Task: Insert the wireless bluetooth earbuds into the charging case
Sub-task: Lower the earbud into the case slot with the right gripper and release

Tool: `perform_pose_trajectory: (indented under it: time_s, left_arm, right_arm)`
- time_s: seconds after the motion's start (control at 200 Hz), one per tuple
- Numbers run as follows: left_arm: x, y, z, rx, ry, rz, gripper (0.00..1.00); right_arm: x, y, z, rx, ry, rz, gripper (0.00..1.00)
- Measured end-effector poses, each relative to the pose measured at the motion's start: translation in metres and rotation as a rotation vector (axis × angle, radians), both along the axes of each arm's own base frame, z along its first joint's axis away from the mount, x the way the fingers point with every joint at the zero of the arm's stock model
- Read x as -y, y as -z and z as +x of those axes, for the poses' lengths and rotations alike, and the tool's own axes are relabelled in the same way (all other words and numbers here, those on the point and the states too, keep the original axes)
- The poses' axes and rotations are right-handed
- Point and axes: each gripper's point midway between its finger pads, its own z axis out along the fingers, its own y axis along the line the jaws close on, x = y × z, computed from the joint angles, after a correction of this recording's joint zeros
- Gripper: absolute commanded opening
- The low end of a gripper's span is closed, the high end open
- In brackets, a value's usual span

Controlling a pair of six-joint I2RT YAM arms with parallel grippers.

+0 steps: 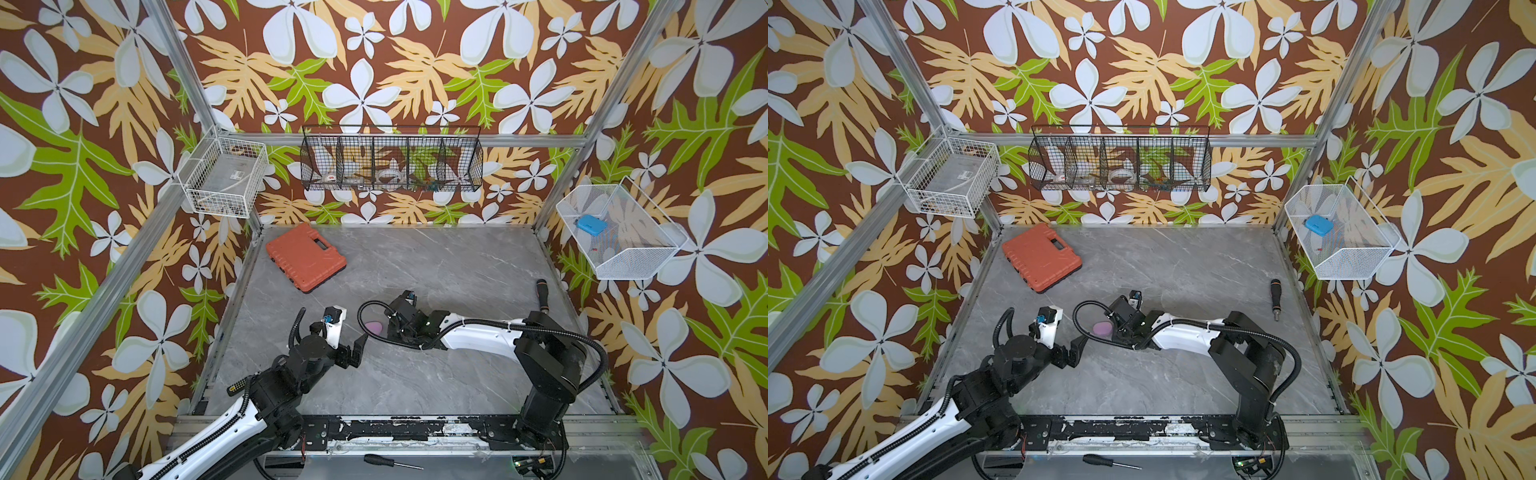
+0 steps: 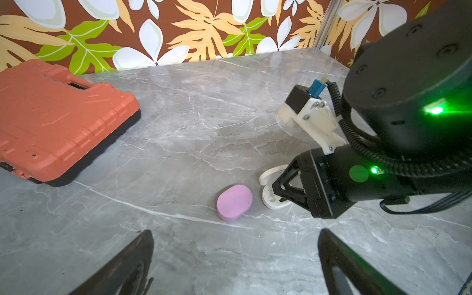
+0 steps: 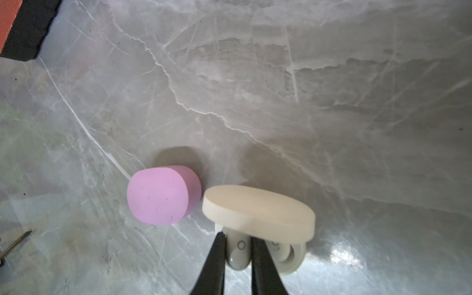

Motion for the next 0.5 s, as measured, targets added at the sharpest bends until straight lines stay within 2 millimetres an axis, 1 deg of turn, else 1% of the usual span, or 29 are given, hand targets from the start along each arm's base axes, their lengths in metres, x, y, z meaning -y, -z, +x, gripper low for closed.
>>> perform_pose_trajectory:
  time_s: [0.34,0.5]
  left_arm:
    - [0.0005,-0.0006,-0.0004,0.001,0.004,-0.004,1.00]
    - [0.0013,-0.0009,-0.0010,0.000,0.010,-0.007,1.00]
  right_arm:
    - [-0.0008,0.0025,0.0011,-0.003,0.001,-0.008,0.17]
    - [-0.0027,-0.0003,0.0026,0.002,0.001,-0.003,0.17]
